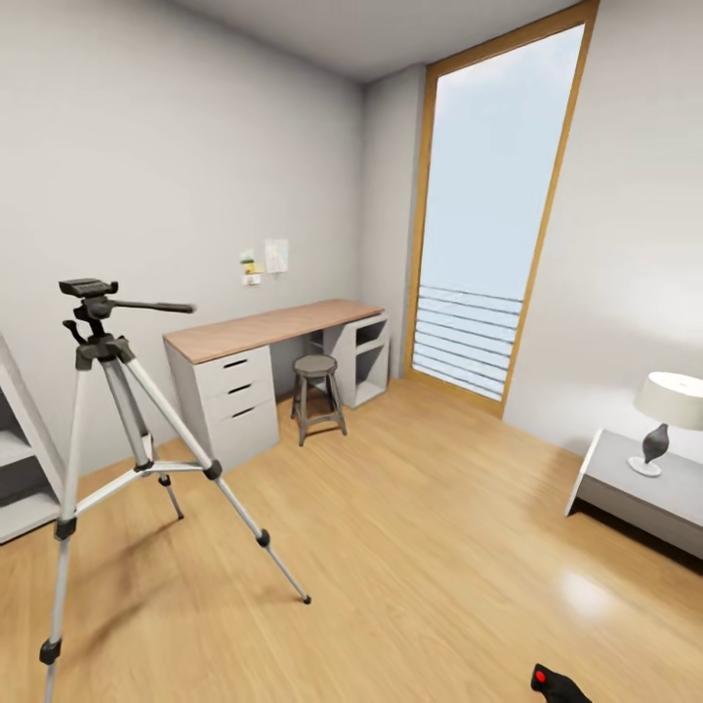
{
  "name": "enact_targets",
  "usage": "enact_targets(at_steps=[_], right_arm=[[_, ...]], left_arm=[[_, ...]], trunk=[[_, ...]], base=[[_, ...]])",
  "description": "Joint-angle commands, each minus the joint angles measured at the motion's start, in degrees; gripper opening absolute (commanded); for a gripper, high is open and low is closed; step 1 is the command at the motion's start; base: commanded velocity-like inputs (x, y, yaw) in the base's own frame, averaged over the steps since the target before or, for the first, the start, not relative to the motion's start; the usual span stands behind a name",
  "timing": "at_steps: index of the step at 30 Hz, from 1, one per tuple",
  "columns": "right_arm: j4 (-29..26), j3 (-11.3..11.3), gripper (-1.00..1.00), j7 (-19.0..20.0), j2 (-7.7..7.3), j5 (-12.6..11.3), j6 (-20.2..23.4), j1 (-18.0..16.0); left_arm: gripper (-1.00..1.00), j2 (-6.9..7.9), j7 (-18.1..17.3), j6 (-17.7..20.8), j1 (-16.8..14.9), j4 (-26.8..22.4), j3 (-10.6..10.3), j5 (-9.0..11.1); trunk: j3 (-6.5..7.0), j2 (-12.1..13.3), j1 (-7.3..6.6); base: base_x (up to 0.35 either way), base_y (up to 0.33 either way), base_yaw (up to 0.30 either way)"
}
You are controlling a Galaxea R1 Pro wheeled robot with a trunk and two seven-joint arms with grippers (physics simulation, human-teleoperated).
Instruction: Attach the digital camera to the camera tripod in the bedroom.
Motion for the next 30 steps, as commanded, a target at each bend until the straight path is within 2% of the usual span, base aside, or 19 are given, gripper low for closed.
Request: enact_targets(at_steps=[1,30], right_arm=[[0.06,0.01,1.00,-0.01,-0.01,0.04,-0.19,-0.03],[0.05,0.02,1.00,-0.02,-0.15,0.04,-0.10,-0.03]], left_arm=[[1.00,-0.01,-0.01,-0.07,0.02,-0.06,0.13,0.55],[1.00,-0.01,-0.01,-0.09,0.02,-0.06,0.15,0.55]], trunk=[[-0.05,-0.02,0.03],[-0.05,-0.02,0.03]], base=[[0.318,0.000,-0.001],[0.322,0.000,0.000]])
